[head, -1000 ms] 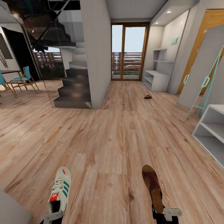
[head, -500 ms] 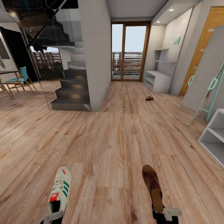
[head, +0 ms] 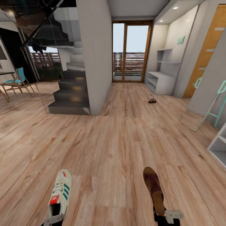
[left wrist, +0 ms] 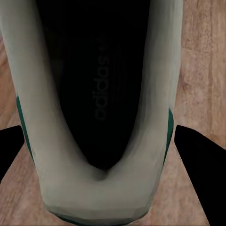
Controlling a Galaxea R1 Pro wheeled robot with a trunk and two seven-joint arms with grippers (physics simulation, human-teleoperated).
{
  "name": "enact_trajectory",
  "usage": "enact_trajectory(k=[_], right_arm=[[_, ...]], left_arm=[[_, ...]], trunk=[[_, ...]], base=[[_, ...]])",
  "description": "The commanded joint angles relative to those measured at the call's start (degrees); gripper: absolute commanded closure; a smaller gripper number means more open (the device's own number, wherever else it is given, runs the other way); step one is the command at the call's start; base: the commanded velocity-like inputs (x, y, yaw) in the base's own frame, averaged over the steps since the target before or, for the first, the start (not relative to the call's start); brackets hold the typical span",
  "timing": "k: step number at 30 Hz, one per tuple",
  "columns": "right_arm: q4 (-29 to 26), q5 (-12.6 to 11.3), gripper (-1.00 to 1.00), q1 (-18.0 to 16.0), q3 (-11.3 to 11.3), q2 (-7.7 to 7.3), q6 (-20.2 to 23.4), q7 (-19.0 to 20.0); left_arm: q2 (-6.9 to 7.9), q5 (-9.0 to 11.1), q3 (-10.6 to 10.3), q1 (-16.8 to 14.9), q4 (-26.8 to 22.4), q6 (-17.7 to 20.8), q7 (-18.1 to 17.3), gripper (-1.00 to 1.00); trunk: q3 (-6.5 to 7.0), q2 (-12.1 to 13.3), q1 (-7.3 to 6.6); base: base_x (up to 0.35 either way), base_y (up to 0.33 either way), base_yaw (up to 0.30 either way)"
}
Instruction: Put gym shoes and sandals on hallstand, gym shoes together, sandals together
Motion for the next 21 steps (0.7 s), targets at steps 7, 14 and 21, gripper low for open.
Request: enact_trajectory(k=[7,14,21], right_arm=[[0.0,0.1,1.0,0.0,0.0,0.01,-0.1,-0.1],[0.0,0.1,1.0,0.0,0.1,0.09,-0.1,-0.1],[0.1,0.2,1.0,0.0,0.1,0.09,-0.1,-0.1]], left_arm=[[-0.09,0.6,0.2,0.0,0.1,-0.1,-0.6,1.0],[-0.25,0.5,0.2,0.0,0.1,-0.1,-0.6,1.0],[-0.3,0.5,0.2,0.0,0.1,-0.1,-0.6,1.0]], trunk=[[-0.05,0.0,0.02],[-0.05,0.0,0.02],[-0.05,0.0,0.02]], base=[[0.34,0.0,0.0],[0.34,0.0,-0.088],[0.34,0.0,-0.131]])
